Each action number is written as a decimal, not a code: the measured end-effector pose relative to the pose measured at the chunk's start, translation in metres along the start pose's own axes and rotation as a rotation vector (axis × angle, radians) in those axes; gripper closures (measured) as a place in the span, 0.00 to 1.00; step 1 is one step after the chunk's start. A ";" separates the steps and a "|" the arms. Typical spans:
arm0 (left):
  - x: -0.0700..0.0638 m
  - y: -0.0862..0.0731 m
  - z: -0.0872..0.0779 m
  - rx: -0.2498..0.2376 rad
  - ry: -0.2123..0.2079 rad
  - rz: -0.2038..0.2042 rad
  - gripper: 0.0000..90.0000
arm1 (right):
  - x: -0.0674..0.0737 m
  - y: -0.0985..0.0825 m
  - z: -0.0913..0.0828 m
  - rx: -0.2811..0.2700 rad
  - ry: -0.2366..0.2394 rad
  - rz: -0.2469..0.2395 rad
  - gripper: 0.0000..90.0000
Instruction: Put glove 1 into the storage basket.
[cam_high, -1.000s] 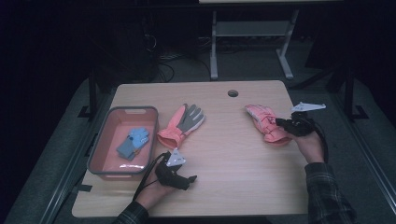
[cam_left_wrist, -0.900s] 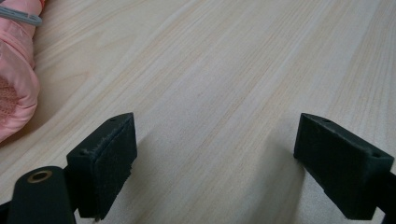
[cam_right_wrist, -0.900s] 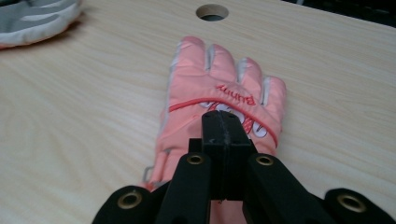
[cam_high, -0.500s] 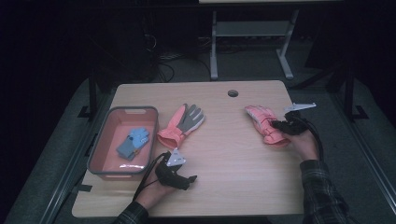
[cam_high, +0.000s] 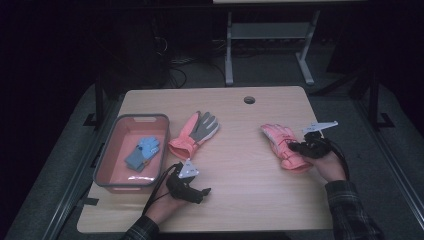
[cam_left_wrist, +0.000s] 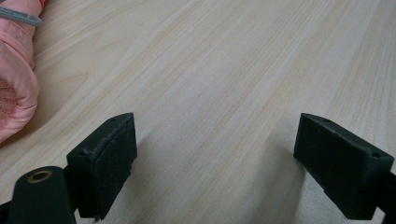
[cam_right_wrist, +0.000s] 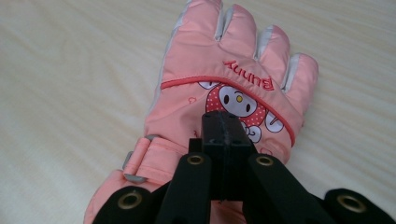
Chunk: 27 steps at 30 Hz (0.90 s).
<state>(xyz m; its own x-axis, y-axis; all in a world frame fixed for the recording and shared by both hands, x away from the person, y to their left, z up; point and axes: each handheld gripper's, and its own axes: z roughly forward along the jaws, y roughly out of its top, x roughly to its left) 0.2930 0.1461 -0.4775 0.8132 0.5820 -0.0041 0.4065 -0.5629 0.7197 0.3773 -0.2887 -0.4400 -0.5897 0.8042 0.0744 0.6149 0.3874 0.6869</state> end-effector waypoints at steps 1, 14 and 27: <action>0.000 0.000 0.000 0.000 0.000 0.000 0.14 | 0.003 -0.002 -0.002 0.000 0.003 -0.011 1.00; -0.002 0.001 0.001 -0.001 -0.003 0.003 0.14 | 0.040 -0.027 -0.025 0.017 0.039 -0.041 1.00; -0.004 0.010 0.003 0.051 -0.017 0.010 0.16 | 0.079 -0.016 -0.039 -0.116 0.117 -0.060 0.66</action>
<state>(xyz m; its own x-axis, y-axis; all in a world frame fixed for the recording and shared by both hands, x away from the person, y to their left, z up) 0.2950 0.1365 -0.4723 0.8239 0.5667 -0.0089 0.4188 -0.5982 0.6832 0.3004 -0.2494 -0.4166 -0.6847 0.7205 0.1098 0.5164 0.3732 0.7707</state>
